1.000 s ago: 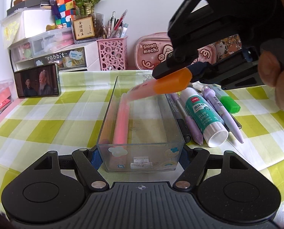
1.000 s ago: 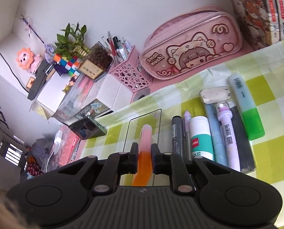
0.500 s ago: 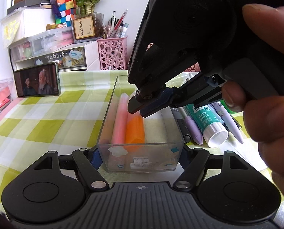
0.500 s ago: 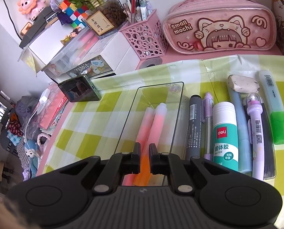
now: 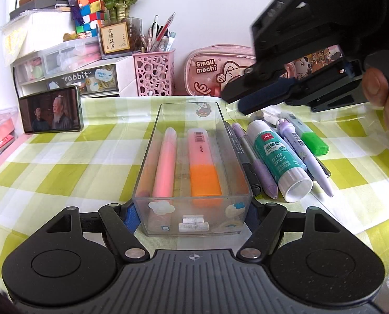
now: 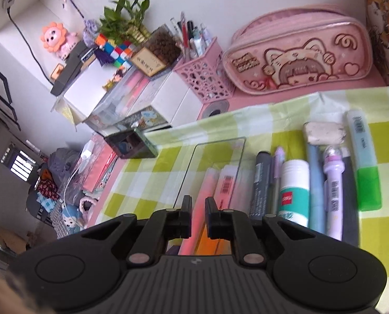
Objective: Organize stationery
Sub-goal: 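Move the right gripper to the green highlighter and grasp it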
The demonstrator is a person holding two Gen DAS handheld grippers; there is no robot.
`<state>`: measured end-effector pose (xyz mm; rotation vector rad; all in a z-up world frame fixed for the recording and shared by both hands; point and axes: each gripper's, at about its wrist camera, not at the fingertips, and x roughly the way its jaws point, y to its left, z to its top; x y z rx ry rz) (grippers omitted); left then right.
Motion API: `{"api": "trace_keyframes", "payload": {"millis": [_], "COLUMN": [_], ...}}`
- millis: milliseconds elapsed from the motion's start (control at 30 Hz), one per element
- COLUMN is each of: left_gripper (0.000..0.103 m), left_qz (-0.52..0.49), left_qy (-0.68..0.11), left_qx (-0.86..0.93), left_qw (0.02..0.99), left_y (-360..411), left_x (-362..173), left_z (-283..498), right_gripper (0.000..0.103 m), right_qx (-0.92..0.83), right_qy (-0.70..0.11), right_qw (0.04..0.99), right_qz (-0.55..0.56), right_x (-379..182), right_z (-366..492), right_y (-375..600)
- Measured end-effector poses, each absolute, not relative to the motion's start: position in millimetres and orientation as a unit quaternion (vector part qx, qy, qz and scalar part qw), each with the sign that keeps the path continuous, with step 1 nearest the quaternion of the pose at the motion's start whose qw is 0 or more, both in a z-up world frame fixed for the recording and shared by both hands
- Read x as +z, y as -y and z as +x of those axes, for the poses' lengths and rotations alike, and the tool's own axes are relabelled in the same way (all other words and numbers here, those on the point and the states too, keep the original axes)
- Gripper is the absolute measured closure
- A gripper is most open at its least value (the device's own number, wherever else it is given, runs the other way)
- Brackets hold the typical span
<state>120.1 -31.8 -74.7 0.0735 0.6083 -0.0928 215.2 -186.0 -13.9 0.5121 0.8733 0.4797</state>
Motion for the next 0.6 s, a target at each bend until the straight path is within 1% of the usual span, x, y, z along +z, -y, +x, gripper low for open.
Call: {"api": "trace_keyframes", "payload": {"millis": [100, 233, 333, 400, 467, 500, 600], "left_gripper": [0.03, 0.03, 0.03, 0.03, 0.03, 0.03, 0.03], "left_qz": [0.036, 0.036, 0.037, 0.036, 0.036, 0.037, 0.037], "left_qy": [-0.299, -0.299, -0.299, -0.299, -0.299, -0.299, -0.299], "left_qx": [-0.046, -0.046, -0.046, -0.046, -0.046, -0.046, -0.046], "left_qw": [0.952, 0.952, 0.952, 0.952, 0.952, 0.952, 0.952], "left_y": [31.6, 31.8, 31.6, 31.7, 31.5, 31.7, 31.7], "left_x": [-74.8, -74.7, -74.8, -74.7, -74.8, -74.8, -74.8], "left_z": [120.5, 120.1, 120.3, 120.1, 120.4, 120.1, 120.1], "right_gripper": [0.084, 0.083, 0.083, 0.079, 0.078, 0.076, 0.075], "right_qx": [0.149, 0.059, 0.058, 0.052, 0.042, 0.043, 0.057], "right_qy": [-0.406, -0.411, -0.424, -0.425, -0.426, -0.425, -0.428], "right_qw": [0.868, 0.885, 0.879, 0.881, 0.884, 0.885, 0.881], "right_qz": [0.242, 0.212, 0.21, 0.2, 0.188, 0.185, 0.195], "right_x": [-18.0, -33.6, -45.1, -48.3, -49.8, -51.1, -54.7], "right_z": [222.3, 228.5, 230.4, 230.9, 232.9, 233.4, 237.7], "right_y": [221.5, 253.5, 261.4, 260.9, 259.6, 259.2, 259.5]}}
